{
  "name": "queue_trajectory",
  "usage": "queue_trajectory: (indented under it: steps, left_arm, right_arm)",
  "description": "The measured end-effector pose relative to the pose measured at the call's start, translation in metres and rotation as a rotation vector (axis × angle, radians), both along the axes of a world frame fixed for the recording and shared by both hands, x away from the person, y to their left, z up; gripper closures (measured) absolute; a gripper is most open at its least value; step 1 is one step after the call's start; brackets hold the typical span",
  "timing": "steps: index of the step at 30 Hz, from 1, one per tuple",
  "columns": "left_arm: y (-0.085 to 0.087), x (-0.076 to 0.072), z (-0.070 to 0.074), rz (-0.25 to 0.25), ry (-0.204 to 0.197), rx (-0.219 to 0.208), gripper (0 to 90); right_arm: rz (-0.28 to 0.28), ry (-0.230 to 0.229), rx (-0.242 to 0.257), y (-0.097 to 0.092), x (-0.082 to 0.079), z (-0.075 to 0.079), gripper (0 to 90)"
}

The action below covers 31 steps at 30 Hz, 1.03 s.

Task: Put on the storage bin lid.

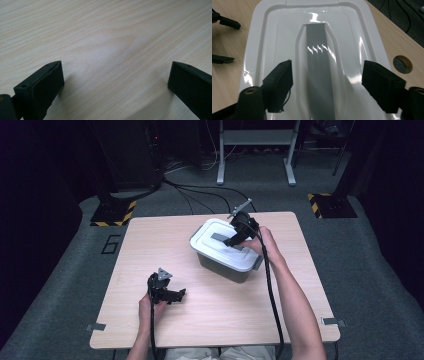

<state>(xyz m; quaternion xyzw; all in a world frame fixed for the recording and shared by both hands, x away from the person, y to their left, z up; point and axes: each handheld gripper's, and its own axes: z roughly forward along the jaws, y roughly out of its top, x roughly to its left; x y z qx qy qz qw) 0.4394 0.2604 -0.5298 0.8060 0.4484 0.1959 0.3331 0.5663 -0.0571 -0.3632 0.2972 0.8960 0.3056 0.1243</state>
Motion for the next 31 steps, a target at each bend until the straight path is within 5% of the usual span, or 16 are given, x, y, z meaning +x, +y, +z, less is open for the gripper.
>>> queue_trajectory:
  steps: [9,20,28,29,31]
  left_arm:
    - [0.0,0.0,0.0,-0.001,0.001,0.001,0.1]
    - [0.0,0.0,0.0,0.0,0.001,0.0,0.1]
    - [0.0,0.0,0.0,-0.002,0.001,0.002,0.1]
    - [0.0,0.0,0.0,-0.003,0.004,0.002,0.1]
    - [0.0,0.0,0.0,-0.002,0.004,0.001,0.1]
  right_arm:
    - [-0.081,-0.056,0.035,-0.037,-0.019,0.007,4.6]
    - [-0.171,-0.108,0.047,-0.1,-0.06,-0.005,0.9]
    - [-0.26,-0.095,0.058,-0.14,-0.092,-0.038,0.4]
    - [-0.289,-0.07,0.038,-0.149,-0.1,-0.058,0.0]
    - [-0.296,-0.059,0.033,-0.152,-0.102,-0.065,0.0]
